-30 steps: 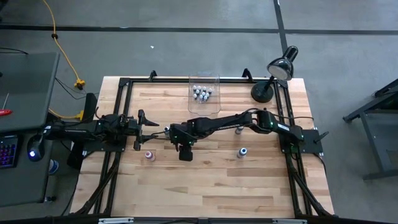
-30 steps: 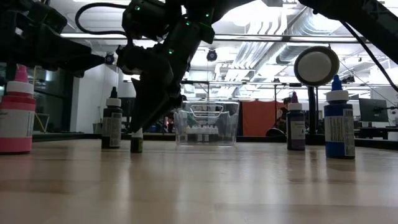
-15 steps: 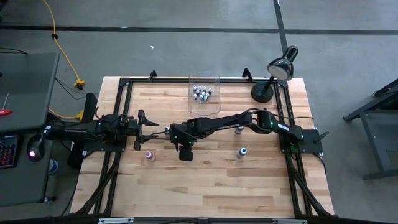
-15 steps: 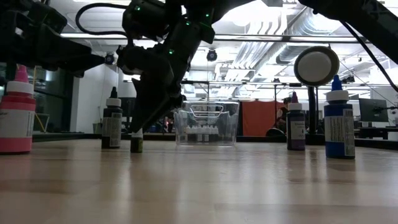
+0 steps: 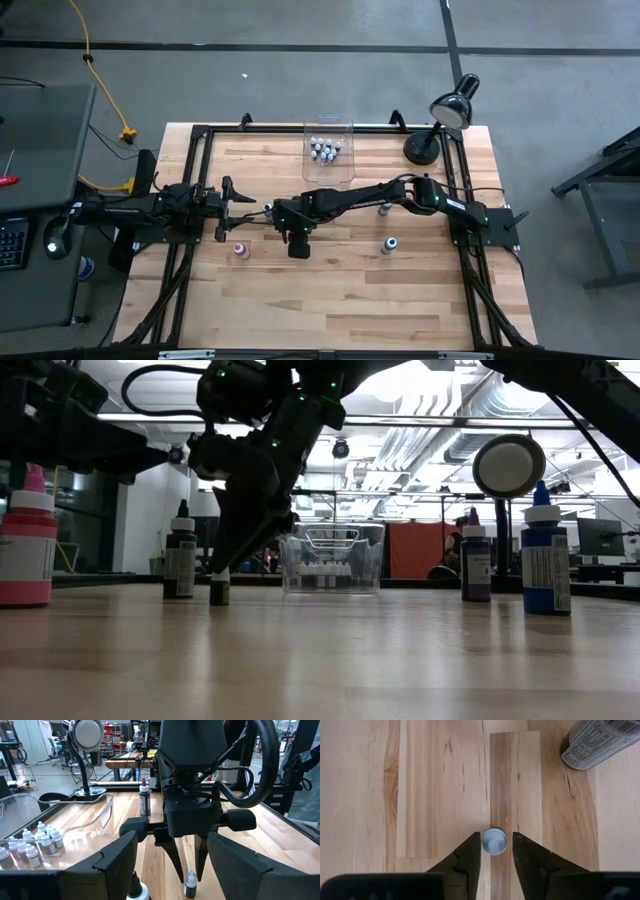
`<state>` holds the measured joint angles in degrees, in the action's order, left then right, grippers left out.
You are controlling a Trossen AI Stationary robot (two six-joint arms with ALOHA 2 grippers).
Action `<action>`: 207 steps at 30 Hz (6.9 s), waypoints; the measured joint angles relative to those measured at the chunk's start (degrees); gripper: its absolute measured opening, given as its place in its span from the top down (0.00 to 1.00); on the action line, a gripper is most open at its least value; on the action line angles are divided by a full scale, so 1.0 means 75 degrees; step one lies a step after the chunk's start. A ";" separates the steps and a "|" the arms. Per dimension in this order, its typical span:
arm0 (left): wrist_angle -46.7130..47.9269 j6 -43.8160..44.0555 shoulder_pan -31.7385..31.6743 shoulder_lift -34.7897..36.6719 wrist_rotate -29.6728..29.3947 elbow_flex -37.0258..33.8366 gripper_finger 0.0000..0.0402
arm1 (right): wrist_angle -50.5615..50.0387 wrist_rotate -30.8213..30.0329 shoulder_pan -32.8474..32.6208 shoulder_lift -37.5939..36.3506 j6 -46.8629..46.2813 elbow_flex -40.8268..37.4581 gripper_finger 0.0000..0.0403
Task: Pick & Place food coloring
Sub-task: Put the small food coloring bottle into the transparent bin, then put the big purple food coloring bottle into the transparent bin
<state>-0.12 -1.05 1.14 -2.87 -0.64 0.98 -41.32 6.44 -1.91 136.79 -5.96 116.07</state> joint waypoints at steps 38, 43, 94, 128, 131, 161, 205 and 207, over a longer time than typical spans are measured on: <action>-0.0006 -0.0001 0.0000 0.0000 0.0000 0.0000 0.41 | -0.0484 -0.0975 -0.0229 -0.2458 0.0056 0.0015 0.89; -0.0006 -0.0001 0.0000 0.0000 0.0000 -0.0001 0.41 | -0.0160 -0.2017 -0.0366 -0.3093 0.0469 0.0015 0.90; -0.0006 -0.0001 -0.0001 0.0000 0.0000 0.0000 0.41 | 0.0974 -0.1255 0.3979 -0.3590 -0.1797 -0.4088 0.89; -0.0003 -0.0001 -0.0001 0.0000 0.0000 -0.0001 0.41 | 0.0724 -0.0840 0.4540 -0.2331 -0.1929 -0.3541 0.87; -0.0003 0.0001 0.0000 0.0001 0.0000 0.0000 0.41 | 0.0755 -0.0834 0.4540 -0.2328 -0.1929 -0.3541 0.85; 0.0000 -0.0004 -0.0001 0.0000 0.0000 0.0001 0.41 | 0.0306 -0.1128 0.4572 -0.2864 -0.1775 -0.3541 0.56; 0.0001 -0.0012 0.0000 0.0000 -0.0122 0.0000 0.41 | -0.5596 -0.1037 0.2119 -0.6814 0.0033 -0.3565 0.50; 0.0003 -0.0009 -0.0001 0.0000 -0.0119 -0.0001 0.41 | -0.5588 -0.1075 0.2019 -0.6891 -0.0362 -0.3747 0.50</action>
<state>-0.10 -1.13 1.13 -2.87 -1.54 0.97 -83.23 -1.62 13.23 85.11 -8.67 87.97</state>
